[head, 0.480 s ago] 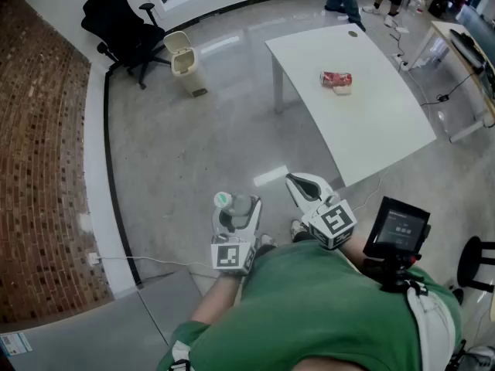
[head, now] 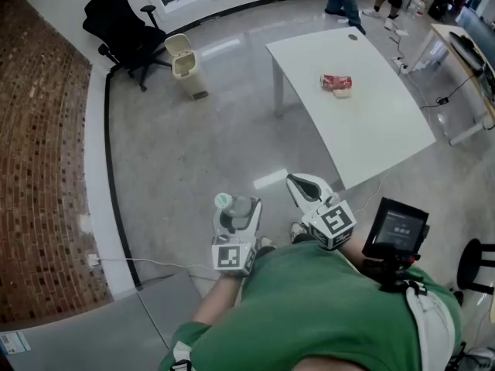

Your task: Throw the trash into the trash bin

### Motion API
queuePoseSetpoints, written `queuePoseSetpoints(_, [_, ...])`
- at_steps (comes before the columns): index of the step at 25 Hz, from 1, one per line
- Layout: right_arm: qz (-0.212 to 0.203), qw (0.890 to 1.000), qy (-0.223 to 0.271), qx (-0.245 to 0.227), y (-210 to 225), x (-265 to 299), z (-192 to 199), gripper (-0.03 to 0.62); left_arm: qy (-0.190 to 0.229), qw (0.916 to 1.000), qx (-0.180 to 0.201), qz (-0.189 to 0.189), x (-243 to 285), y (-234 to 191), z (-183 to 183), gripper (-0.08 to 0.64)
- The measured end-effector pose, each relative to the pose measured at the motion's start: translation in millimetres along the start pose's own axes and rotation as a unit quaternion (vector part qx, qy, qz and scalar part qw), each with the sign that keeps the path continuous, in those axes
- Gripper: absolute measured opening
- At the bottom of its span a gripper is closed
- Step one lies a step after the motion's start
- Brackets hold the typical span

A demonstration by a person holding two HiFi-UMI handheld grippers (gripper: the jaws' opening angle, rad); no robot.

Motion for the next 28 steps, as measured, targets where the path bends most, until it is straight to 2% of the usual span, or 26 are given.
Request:
queuePoseSetpoints(4, [0.002, 1.0, 0.002, 0.012, -1.2, -1.0, -0.4, 0.003, 0.002, 1.0, 0.001, -0.005, -2.5, 0.2, -1.6, 0.332])
queuePoseSetpoints(9, [-0.001, 1.0, 0.001, 0.004, -5.5, 7.2, -2.2, 0.003, 0.003, 0.9999, 0.0, -0.014, -7.9, -6.4, -3.9, 0.332])
queuePoseSetpoints(24, [-0.042, 0.999, 0.001, 0.009, -68.7, 63.1, -6.0, 0.003, 0.012, 0.9988, 0.006, -0.047, -40.1, -76.1, -17.8, 0.333])
queuePoseSetpoints(28, [-0.057, 0.998, -0.006, -0.01, -72.0, 80.5, -3.8, 0.003, 0.003, 0.9968, 0.033, -0.073, -41.0, -89.3, -22.1, 0.332])
Point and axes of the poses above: the fingertips, and each gripper's own axes: x forward along the fingers, y to its right, z out of its underside, the point moved 6 cm from there along -x, backward along the fingers, and after that the axes turned 12 degrees about -x, right-handed, at the moved point
